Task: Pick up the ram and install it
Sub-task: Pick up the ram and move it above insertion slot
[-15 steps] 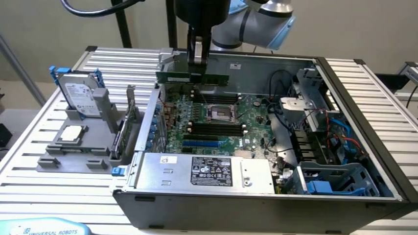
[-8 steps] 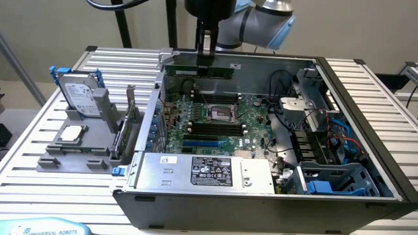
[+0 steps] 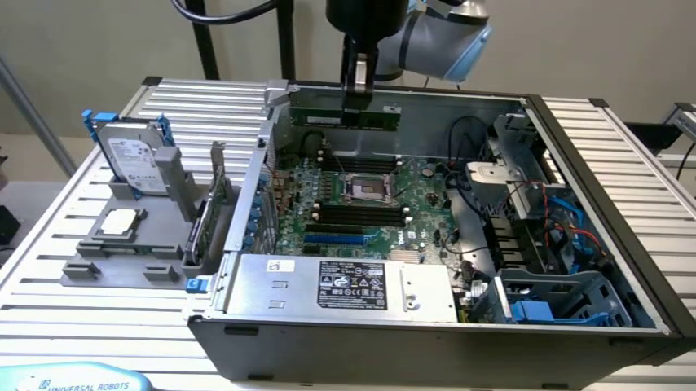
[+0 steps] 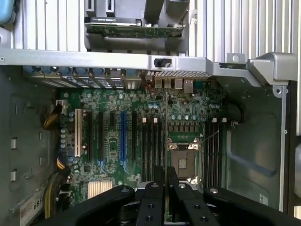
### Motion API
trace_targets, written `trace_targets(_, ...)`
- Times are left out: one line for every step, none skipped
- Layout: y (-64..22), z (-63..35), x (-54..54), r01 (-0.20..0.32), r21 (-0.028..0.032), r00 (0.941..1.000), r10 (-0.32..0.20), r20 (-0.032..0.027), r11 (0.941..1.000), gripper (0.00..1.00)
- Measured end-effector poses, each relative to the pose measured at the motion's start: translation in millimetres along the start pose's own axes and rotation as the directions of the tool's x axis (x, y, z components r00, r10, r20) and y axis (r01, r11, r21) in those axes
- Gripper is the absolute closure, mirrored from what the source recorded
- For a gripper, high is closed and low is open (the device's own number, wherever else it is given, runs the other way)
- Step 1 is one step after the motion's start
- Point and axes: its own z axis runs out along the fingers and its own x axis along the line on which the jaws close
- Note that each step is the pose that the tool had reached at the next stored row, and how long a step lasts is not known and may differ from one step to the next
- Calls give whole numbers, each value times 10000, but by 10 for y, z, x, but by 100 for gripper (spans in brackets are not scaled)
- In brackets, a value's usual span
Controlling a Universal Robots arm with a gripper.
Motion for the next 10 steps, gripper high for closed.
trace_targets(-21, 16, -1, -41, 5, 10000, 41, 3, 10000, 86)
trace_targets(-40, 30, -2, -82, 11, 10000, 82, 5, 10000, 86)
trace_targets(-58, 43, -3, -128, 16, 9999, 128, 6, 9999, 86)
trace_targets(-75, 57, -3, -177, 21, 9998, 177, 5, 9998, 86)
trace_targets(-92, 70, -4, -226, 27, 9997, 226, 4, 9997, 86)
trace_targets(-108, 84, -5, -280, 34, 9996, 280, 3, 9996, 86)
trace_targets(-124, 96, -5, -330, 39, 9995, 330, -3, 9994, 86)
trace_targets(-141, 108, -6, -367, 43, 9993, 367, -11, 9993, 86)
trace_targets(-155, 119, -7, -392, 47, 9992, 393, -19, 9992, 86)
trace_targets(-165, 127, -6, -412, 50, 9991, 412, -31, 9991, 86)
